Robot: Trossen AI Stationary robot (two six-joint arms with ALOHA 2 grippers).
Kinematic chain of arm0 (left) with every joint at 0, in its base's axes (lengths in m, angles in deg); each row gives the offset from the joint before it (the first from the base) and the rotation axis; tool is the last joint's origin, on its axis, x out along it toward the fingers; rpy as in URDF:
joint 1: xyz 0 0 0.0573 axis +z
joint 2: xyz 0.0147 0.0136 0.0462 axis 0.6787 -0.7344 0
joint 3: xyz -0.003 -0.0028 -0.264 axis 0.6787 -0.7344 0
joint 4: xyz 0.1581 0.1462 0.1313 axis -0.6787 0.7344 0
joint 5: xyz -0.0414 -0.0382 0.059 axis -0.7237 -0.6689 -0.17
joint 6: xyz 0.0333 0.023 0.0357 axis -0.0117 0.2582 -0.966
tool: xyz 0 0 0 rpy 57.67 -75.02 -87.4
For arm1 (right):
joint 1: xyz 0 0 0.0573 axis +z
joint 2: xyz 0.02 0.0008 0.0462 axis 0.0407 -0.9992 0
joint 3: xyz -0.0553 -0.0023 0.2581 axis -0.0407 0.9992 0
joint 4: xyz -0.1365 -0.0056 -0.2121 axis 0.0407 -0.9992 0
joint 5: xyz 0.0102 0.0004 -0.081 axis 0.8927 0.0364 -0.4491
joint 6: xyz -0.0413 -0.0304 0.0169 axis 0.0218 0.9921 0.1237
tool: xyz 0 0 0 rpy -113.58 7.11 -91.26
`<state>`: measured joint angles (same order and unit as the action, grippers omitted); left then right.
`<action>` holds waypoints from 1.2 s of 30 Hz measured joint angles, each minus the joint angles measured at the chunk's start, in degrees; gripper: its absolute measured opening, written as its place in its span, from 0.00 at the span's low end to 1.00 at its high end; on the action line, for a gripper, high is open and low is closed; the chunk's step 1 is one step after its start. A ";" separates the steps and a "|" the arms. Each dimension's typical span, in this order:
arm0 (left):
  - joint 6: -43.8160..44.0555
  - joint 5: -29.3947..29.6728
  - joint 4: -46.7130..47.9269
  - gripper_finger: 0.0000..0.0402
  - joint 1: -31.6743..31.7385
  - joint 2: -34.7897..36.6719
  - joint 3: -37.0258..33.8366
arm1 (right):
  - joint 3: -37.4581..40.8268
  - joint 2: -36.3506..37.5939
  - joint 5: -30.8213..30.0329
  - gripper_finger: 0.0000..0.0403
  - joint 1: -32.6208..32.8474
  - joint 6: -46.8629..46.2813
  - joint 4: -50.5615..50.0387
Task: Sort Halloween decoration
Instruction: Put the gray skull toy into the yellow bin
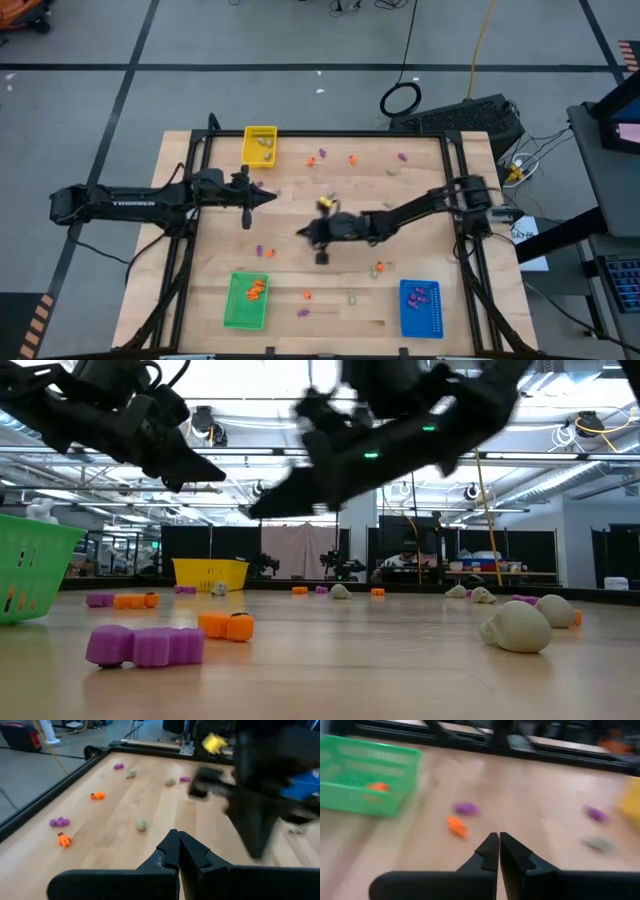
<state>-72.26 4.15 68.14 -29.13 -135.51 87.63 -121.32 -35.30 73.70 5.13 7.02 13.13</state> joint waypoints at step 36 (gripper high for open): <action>1.23 4.26 -5.10 0.00 -5.17 -39.98 18.99 | 39.12 36.80 -8.09 0.00 -10.89 0.76 14.45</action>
<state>-71.03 8.41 63.03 -34.30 -175.50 106.62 -82.20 1.50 65.61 -5.75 7.78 27.58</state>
